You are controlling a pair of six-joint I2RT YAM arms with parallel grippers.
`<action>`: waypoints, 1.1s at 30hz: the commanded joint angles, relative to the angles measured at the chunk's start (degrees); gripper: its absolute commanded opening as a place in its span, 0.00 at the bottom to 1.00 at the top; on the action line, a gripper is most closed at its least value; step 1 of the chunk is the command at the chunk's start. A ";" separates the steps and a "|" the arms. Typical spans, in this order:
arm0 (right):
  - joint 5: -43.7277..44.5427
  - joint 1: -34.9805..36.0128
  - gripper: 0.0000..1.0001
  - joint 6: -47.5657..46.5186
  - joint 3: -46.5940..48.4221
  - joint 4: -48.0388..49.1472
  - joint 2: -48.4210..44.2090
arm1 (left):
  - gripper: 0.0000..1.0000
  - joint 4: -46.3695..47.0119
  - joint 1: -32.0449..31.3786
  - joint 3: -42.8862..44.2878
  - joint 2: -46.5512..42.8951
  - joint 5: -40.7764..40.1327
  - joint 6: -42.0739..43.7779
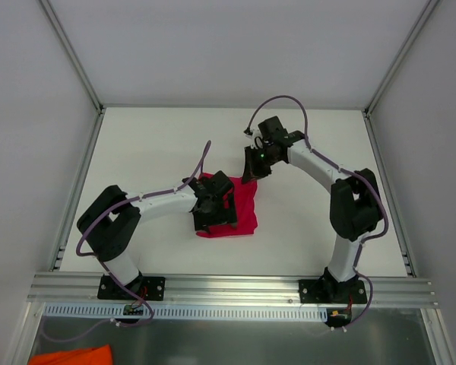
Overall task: Fold and stack the t-shirts
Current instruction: Fold the long partially folded tshirt into a neat square, then smooth out wrinkles on the folded tshirt
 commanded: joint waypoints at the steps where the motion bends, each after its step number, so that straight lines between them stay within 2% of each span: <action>1: -2.63 -0.80 0.01 0.43 2.13 0.78 1.45 | 0.90 -3.64 -0.77 -0.23 -1.85 -1.47 -0.89; 5: -1.76 -1.15 0.01 -0.96 2.31 -1.42 4.17 | 0.90 -4.34 -0.86 0.38 -1.85 -1.73 -0.98; 10: 7.37 -1.07 0.01 -3.87 2.92 -3.35 4.44 | 0.93 -6.18 -0.95 1.44 -1.85 -1.91 -0.89; 15: 12.39 -1.15 0.01 -6.07 4.59 -4.76 5.32 | 0.93 -7.33 -0.95 2.49 -2.12 -3.30 -0.28; 23: 17.67 -1.15 0.01 -7.30 0.47 -0.02 3.65 | 0.95 -8.30 -0.95 2.94 -2.47 -3.49 0.69; 25: 19.86 -0.98 0.01 -7.13 0.11 0.77 3.21 | 0.98 -8.38 -0.95 3.02 -2.64 -3.40 1.13; 29: 24.17 -0.45 0.01 -8.00 -1.56 2.45 -4.93 | 0.99 -5.41 -0.95 3.37 -4.05 -3.40 3.76; 33: 26.01 -0.45 0.01 -10.29 3.25 -2.82 -12.32 | 0.99 2.32 -0.51 6.70 -6.43 -4.72 8.06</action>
